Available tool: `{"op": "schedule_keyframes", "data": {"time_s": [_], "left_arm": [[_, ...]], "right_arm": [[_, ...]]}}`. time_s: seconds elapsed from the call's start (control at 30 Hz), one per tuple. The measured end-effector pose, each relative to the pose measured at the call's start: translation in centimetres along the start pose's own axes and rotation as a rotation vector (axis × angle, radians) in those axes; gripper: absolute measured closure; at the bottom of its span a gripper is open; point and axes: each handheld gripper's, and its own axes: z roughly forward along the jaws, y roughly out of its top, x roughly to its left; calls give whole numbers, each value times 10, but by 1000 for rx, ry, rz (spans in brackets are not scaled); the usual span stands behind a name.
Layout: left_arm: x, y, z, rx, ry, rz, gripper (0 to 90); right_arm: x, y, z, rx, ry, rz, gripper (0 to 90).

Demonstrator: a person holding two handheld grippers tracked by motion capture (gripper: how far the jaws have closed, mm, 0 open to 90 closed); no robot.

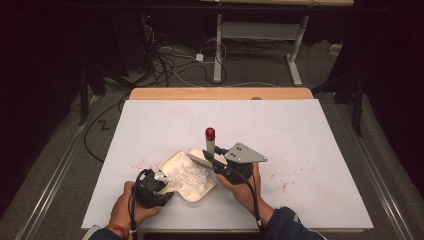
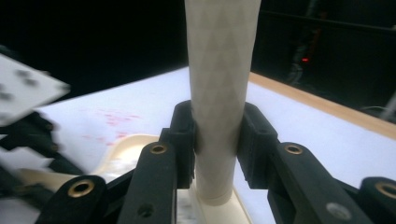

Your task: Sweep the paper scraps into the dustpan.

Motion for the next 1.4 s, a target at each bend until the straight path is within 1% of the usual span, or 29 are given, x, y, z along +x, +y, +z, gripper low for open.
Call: {"op": "schedule_keyframes", "data": {"time_s": [0.03,0.07,0.13,0.2,0.27,0.33,0.37,0.4,0.5,0.57,0.6,0.63,0.67,0.7,0.73,0.77,0.8,0.9,0.97,1.0,1.07,1.1,1.17,1.2,1.23,1.27,1.3,1.33,1.4], "left_arm": [[0,0,0,-1,-2,-1,634],[1,0,0,-2,-5,-5,634],[1,0,0,-2,-2,-2,633],[0,0,0,-1,0,-3,634],[0,0,0,-1,2,-2,633],[0,0,0,-2,0,-2,633],[0,0,0,-2,-1,-3,633],[0,0,0,-2,-1,-3,633],[0,0,0,-3,-2,-1,634],[1,-1,-1,-4,-3,-1,633],[1,-1,0,-3,-5,-3,633],[3,-1,0,-5,-5,0,633],[4,-2,0,-9,-18,-10,633],[4,-2,0,-12,-19,-12,633],[4,-2,0,-11,-20,-10,633],[4,-2,0,-11,-17,-9,632],[4,-2,0,-10,-17,-7,633],[4,-2,0,-11,-15,-5,633],[4,-2,0,-12,-17,-6,633],[4,-2,0,-12,-17,-6,633],[4,-2,0,-13,-17,-6,633],[4,-2,0,-13,-17,-6,633],[4,-2,0,-12,-11,-3,632],[4,-2,-1,-15,-11,-3,632],[4,-2,-1,-13,-6,1,632],[4,-3,-1,-13,-7,-4,632],[4,-3,-1,-14,-8,-5,632],[5,-4,-1,-12,-8,-4,632],[4,-4,-1,-12,-5,-3,633]], "right_arm": [[8,2,-2,-6,35,-7,715],[8,2,-2,-6,35,-7,715],[15,4,-3,-11,75,-1,715],[20,6,-3,-12,90,-10,715],[22,7,-3,-15,99,-15,715],[23,10,-2,-22,96,-18,715],[21,13,-2,-28,87,-31,715],[21,13,-2,-28,87,-31,715],[13,20,-2,-49,88,-17,715],[7,25,-1,-54,81,-15,714],[2,31,-1,-58,67,0,714],[2,31,-1,-58,67,0,714],[0,34,-1,-66,69,0,714],[-2,37,0,-82,70,-8,714],[-2,39,1,-89,61,-21,714],[-4,41,4,-91,54,-44,714],[-6,42,10,-94,55,-51,714],[-13,41,24,-90,75,-47,715],[-16,36,37,-82,60,-60,714],[-18,34,42,-82,60,-63,714],[-21,29,52,-73,71,-43,715],[-21,27,56,-56,78,-45,715],[-17,24,64,-33,88,-77,715],[-15,23,66,-25,104,-86,715],[-9,21,67,-25,137,-82,715],[-9,21,67,-25,137,-82,715],[-6,21,65,-23,152,-85,715],[-1,22,61,-23,178,-93,715],[0,22,59,-24,182,-101,715]]}}
